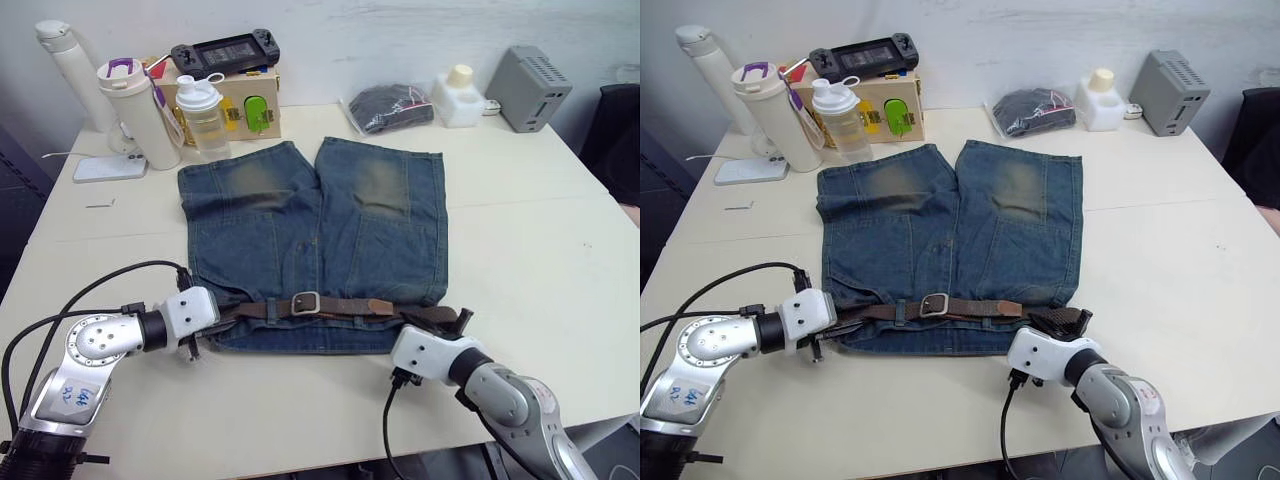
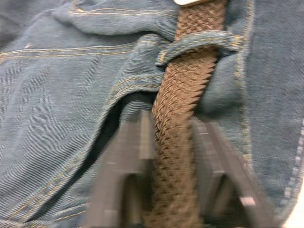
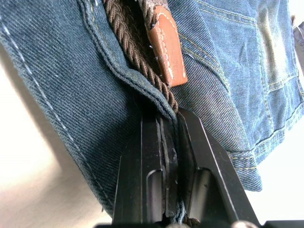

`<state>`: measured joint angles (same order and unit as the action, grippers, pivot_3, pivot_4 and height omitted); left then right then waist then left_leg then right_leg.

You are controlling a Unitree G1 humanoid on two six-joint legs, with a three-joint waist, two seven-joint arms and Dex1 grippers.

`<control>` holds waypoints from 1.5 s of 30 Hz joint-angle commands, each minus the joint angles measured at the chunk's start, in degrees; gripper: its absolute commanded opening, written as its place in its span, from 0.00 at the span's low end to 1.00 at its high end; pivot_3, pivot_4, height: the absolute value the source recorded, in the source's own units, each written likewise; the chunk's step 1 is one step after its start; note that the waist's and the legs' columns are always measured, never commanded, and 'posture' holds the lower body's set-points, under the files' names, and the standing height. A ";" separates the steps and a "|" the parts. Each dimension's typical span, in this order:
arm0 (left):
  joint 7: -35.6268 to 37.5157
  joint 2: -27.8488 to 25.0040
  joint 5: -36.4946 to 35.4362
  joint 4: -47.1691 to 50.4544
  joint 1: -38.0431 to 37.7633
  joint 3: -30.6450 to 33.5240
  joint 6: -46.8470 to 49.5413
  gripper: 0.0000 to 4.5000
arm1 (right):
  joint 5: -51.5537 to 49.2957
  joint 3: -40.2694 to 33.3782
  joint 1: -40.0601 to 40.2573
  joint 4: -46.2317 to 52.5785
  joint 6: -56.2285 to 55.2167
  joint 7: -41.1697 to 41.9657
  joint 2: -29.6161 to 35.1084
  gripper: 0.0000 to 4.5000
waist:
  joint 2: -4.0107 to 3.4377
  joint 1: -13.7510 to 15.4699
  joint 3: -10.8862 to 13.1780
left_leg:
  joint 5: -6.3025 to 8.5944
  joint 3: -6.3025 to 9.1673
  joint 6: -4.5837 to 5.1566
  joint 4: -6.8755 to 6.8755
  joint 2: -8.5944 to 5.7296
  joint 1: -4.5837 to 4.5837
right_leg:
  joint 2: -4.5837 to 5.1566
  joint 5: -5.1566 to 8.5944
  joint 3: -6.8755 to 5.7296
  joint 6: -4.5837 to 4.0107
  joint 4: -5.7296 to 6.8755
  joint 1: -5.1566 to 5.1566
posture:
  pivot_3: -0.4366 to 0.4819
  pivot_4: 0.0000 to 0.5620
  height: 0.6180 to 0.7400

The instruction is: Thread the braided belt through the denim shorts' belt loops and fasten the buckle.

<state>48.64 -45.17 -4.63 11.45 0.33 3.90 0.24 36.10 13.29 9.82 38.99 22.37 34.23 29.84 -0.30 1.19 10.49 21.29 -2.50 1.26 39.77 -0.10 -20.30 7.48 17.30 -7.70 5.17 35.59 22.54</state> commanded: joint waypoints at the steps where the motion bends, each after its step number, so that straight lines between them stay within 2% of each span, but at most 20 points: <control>1: -1.59 -1.37 2.92 -1.78 -1.88 0.76 -0.28 0.01 | -0.03 0.02 0.15 0.30 0.69 0.69 -0.18 0.00 | 0.00 -0.01 0.00 | 0.00 0.00 0.00 0.00 0.00 0.01 | 0.00 0.00 0.01 0.00 0.00 0.00 | 0.48 0.27 0.59; 9: -4.92 -4.91 5.74 -10.08 -5.55 3.66 -5.77 0.01 | -1.73 -6.65 -0.08 -1.44 1.92 -0.04 2.33 0.00 | -0.04 -0.16 -0.01 | 0.00 -0.01 0.00 -0.01 0.01 0.03 | 0.01 0.01 0.03 -0.02 0.03 0.01 | 0.48 0.27 0.59; 16: -7.40 -7.21 7.28 -13.49 -9.87 2.45 -8.27 0.01 | -2.85 -8.52 -1.66 -3.01 2.39 -0.55 3.88 0.00 | -0.25 -0.67 -0.07 | 0.00 -0.03 0.00 -0.06 0.01 0.08 | 0.02 0.03 0.04 -0.03 0.05 0.01 | 0.48 0.27 0.59; 21: -7.44 -5.11 3.58 -8.74 -9.61 1.02 -7.62 0.01 | -3.61 -7.41 -2.84 -3.29 1.52 -0.70 4.40 0.00 | -0.45 -1.13 -0.13 | 0.00 -0.04 0.00 -0.09 0.01 0.10 | 0.02 0.06 0.03 -0.01 0.06 0.00 | 0.48 0.27 0.59; 25: -5.48 -1.96 -4.12 -0.11 -9.72 0.66 -5.09 0.01 | -3.74 -7.66 -3.12 -4.13 -2.87 -1.24 6.92 0.00 | -0.48 -1.10 -0.09 | 0.00 -0.05 0.02 -0.08 -0.04 0.06 | 0.08 0.06 0.04 0.01 0.05 0.00 | 0.48 0.27 0.59; 27: -4.70 -1.29 -5.72 2.91 -10.19 0.40 -3.34 0.01 | -3.94 -8.33 -3.12 -4.79 -5.04 -1.61 8.51 0.00 | -0.40 -0.89 -0.03 | 0.00 -0.04 0.04 -0.02 -0.05 0.02 | 0.10 0.06 0.03 0.03 0.05 0.00 | 0.48 0.27 0.59; 32: -4.11 -0.39 -3.34 5.42 -11.55 -2.64 -2.07 0.01 | -3.40 -11.93 -5.79 -10.65 -11.11 -4.37 13.43 0.00 | -0.40 -0.19 0.06 | -0.01 -0.05 0.05 0.17 -0.08 0.00 | 0.12 0.05 0.05 0.05 0.09 -0.02 | 0.48 0.27 0.59; 36: -4.80 0.18 -1.44 5.45 -11.67 -3.96 -2.18 0.01 | -4.40 -11.41 -5.88 -12.53 -12.15 -3.82 13.92 0.00 | -0.41 0.28 0.07 | -0.01 -0.04 0.04 0.17 -0.06 -0.01 | 0.08 0.06 0.03 0.04 0.11 -0.01 | 0.48 0.27 0.59; 37: -5.08 0.29 -1.03 5.35 -11.74 -4.02 -2.30 0.15 | -5.00 -11.32 -5.59 -12.46 -12.10 -3.31 13.70 0.00 | -0.43 0.27 0.08 | -0.01 -0.04 0.04 0.17 -0.06 -0.01 | 0.09 0.06 0.03 0.04 0.11 -0.01 | 0.48 0.27 0.59; 39: -5.45 0.58 -1.23 5.23 -11.79 -3.56 -2.08 0.28 | -6.68 -11.50 -4.85 -11.89 -11.44 -2.08 13.06 0.19 | -0.42 0.24 0.08 | -0.01 -0.06 0.05 0.18 -0.06 -0.01 | 0.09 0.05 0.04 0.05 0.11 -0.02 | 0.48 0.27 0.59; 43: -5.50 0.62 -2.53 6.63 -11.80 -1.87 -1.27 0.66 | -14.33 -14.62 -3.46 -9.12 -6.59 2.76 11.46 0.58 | -0.42 0.23 0.07 | -0.02 -0.05 0.06 0.18 -0.06 0.02 | 0.10 0.05 0.04 0.05 0.11 -0.06 | 0.48 0.27 0.59; 45: -4.10 0.44 -6.95 9.35 -12.02 0.51 0.50 0.86 | -21.02 -18.03 -2.56 -6.46 -4.28 7.95 12.86 0.80 | -0.41 0.23 0.08 | -0.01 -0.04 0.07 0.18 -0.04 0.02 | 0.09 0.05 0.04 0.05 0.10 -0.07 | 0.48 0.27 0.59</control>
<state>42.96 -44.58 -9.34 19.33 -10.07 3.39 -0.85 19.56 -1.94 5.83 30.60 15.69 38.16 41.84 -0.71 1.42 10.57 21.29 -2.52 1.34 39.94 -0.14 -20.31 7.57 17.35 -7.66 5.21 35.67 22.48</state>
